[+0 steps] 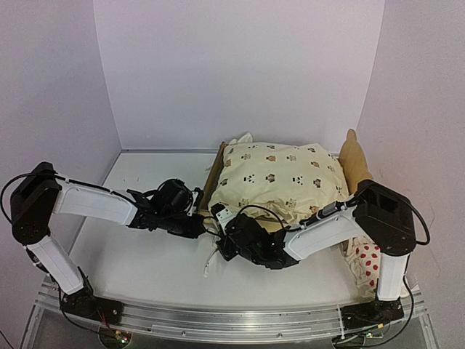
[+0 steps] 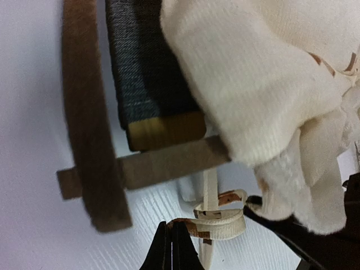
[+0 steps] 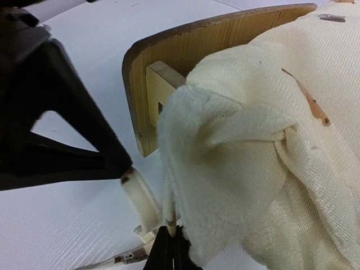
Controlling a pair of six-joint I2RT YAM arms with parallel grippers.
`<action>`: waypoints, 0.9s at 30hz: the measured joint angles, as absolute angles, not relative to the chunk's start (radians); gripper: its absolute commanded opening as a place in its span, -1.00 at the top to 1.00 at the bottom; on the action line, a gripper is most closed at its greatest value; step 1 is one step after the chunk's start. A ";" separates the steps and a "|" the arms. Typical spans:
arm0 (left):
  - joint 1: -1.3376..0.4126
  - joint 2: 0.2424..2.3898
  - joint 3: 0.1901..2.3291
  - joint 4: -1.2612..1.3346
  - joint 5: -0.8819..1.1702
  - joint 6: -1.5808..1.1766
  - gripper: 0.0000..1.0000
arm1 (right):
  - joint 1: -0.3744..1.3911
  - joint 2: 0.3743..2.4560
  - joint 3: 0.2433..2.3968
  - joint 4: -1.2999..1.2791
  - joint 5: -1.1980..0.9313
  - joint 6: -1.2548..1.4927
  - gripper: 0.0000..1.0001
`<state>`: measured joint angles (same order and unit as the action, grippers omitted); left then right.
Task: Set up the pet bed
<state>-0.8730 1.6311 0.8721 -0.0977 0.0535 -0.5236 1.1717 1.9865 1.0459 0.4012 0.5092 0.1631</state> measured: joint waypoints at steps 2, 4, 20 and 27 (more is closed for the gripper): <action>-0.873 1.662 0.897 -0.091 0.059 -0.524 1.00 | 1.172 1.975 1.041 0.400 0.495 0.167 1.00; -0.873 1.691 0.922 -0.085 0.060 -0.525 1.00 | 1.172 1.962 1.036 0.399 0.486 0.173 1.00; -0.873 1.766 0.963 -0.013 0.112 -0.517 1.00 | 1.172 1.933 1.059 0.278 0.394 0.215 0.40; -0.873 1.806 0.963 0.022 0.129 -0.490 1.00 | 1.167 1.862 1.069 0.112 0.354 0.228 0.16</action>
